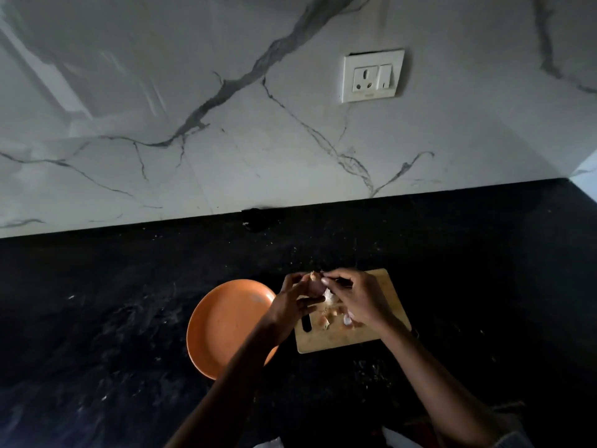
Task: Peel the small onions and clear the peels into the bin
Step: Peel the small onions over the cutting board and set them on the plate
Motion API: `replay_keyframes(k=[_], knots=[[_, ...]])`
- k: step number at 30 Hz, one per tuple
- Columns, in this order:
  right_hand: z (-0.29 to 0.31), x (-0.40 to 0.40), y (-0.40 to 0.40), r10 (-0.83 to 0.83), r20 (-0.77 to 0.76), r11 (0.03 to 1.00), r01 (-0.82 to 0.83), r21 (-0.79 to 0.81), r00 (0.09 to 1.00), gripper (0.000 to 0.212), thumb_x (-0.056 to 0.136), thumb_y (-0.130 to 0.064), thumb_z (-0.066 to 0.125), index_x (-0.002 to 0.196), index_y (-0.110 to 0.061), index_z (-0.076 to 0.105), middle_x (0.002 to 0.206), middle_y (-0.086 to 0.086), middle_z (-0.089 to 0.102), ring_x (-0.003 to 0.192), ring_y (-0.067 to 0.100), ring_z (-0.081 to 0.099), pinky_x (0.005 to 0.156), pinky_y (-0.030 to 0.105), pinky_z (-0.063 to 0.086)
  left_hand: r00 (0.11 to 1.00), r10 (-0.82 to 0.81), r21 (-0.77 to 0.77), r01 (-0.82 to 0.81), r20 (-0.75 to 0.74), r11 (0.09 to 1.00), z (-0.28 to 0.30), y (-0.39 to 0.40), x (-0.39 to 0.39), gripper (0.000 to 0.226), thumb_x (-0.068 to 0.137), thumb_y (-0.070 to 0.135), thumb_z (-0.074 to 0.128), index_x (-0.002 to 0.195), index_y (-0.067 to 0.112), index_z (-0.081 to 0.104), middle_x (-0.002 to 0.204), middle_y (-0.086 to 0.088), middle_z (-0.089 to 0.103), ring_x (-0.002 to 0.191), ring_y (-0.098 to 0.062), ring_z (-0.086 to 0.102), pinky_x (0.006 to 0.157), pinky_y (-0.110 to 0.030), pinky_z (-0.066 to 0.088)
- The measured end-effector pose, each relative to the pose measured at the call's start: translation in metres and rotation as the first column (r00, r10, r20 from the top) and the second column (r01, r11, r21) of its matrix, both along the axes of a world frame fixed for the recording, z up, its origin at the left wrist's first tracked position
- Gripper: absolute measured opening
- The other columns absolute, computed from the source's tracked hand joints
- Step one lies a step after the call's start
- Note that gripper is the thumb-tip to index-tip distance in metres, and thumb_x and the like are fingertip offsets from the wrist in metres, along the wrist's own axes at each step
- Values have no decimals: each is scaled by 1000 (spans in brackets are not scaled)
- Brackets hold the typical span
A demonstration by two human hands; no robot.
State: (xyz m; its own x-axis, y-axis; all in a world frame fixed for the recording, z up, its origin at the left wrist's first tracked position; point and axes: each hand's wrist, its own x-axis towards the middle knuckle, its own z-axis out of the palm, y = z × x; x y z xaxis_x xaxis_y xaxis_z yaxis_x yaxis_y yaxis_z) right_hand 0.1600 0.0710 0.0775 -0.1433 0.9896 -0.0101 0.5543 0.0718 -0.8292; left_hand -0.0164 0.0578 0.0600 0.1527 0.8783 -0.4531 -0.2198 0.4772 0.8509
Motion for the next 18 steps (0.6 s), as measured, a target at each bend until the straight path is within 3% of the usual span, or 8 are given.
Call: replay_keyframes(k=[2, 5, 8, 10, 13, 16, 18], knots=[[-2, 0, 0, 4, 66, 997, -9, 71, 998, 18, 92, -32, 71, 106, -23, 76, 101, -9, 74, 67, -9, 63, 55, 8, 48, 999, -15, 31, 16, -39, 999, -1, -1, 5, 26, 106, 28, 43, 127, 14, 46, 115, -15, 64, 104, -30, 67, 87, -37, 52], [-5, -1, 1, 20, 125, 984, -41, 175, 992, 13, 91, -25, 72, 101, -18, 75, 101, -4, 74, 86, 4, 68, 71, 27, 59, 992, -26, 103, 38, -120, 994, -5, -3, 8, 31, 106, 29, 42, 131, 10, 45, 124, -19, 61, 109, -29, 65, 92, -39, 51], [-3, -1, 1, 50, 154, 978, -80, 195, 987, 13, 92, -24, 71, 101, -17, 75, 98, -4, 74, 86, 7, 68, 72, 31, 59, 984, -7, 152, 35, -177, 988, -8, -5, 8, 32, 105, 26, 44, 131, 7, 46, 126, -22, 61, 102, -23, 68, 85, -34, 52], [-2, 0, 1, 53, 130, 982, -75, 171, 990, 16, 93, -30, 69, 106, -22, 74, 101, -9, 72, 82, 2, 67, 67, 26, 59, 984, -23, 170, 54, -177, 984, -8, -4, 4, 33, 104, 25, 46, 131, 6, 48, 126, -22, 60, 99, -18, 69, 84, -31, 54], [2, 1, 0, 67, 114, 978, -87, 188, 991, 21, 93, -28, 70, 112, -19, 75, 104, -9, 72, 85, -5, 64, 71, 7, 50, 980, -58, 220, 101, -191, 970, -4, -3, 0, 34, 104, 24, 46, 130, 2, 49, 125, -24, 58, 98, -13, 67, 83, -27, 57], [4, 2, 0, 98, 134, 976, -121, 179, 986, 19, 94, -24, 69, 110, -16, 75, 102, -6, 74, 70, -15, 59, 64, 3, 45, 976, -76, 238, 124, -203, 963, -1, -4, -2, 34, 105, 20, 45, 130, -1, 49, 127, -23, 57, 104, -17, 64, 85, -28, 57], [4, 3, 0, 111, 156, 974, -138, 177, 981, 18, 94, -24, 68, 108, -16, 75, 101, -7, 74, 70, -17, 58, 65, 4, 45, 977, -80, 236, 126, -195, 964, -1, -4, -3, 34, 104, 19, 45, 131, -2, 49, 128, -23, 57, 106, -20, 64, 87, -31, 57]])
